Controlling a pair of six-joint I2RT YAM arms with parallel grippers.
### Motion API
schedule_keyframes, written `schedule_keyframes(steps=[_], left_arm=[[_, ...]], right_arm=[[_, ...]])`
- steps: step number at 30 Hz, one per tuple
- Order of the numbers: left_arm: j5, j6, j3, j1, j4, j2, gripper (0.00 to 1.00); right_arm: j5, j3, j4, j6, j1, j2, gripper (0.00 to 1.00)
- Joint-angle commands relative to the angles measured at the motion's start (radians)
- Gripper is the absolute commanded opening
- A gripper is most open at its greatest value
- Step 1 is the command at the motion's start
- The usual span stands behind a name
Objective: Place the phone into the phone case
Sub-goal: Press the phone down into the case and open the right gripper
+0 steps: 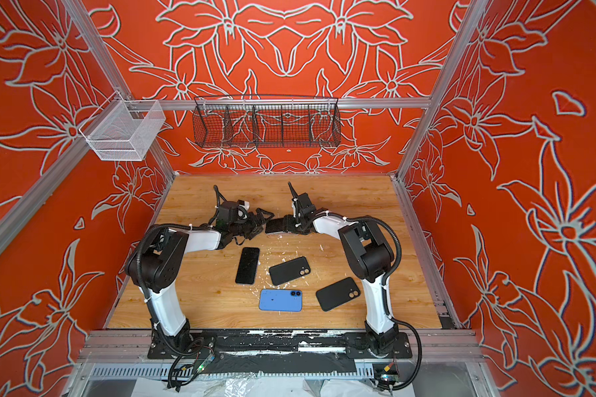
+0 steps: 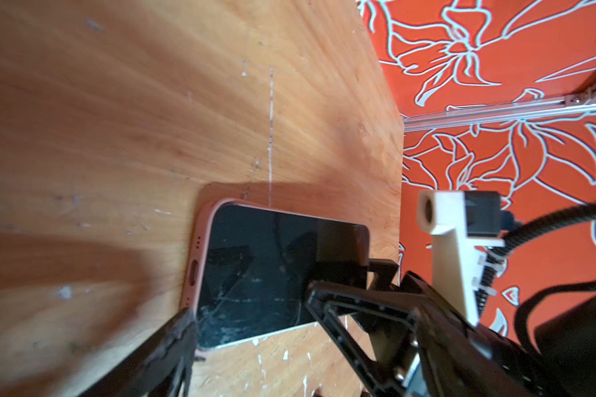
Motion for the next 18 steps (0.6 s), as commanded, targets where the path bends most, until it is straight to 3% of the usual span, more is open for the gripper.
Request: schedule_keyframes(steps=[1,18], left_arm=[[-0.01,0.033,0.016,-0.001,-0.048,-0.047,0.97],[-0.064,0.074,0.014,0.003,-0.115,-0.107,0.97]], right_arm=[[0.108,0.022,-0.165,-0.043,0.017,-0.017,0.64],[0.327,0.114,-0.363,-0.08,0.051,-0.036,0.68]])
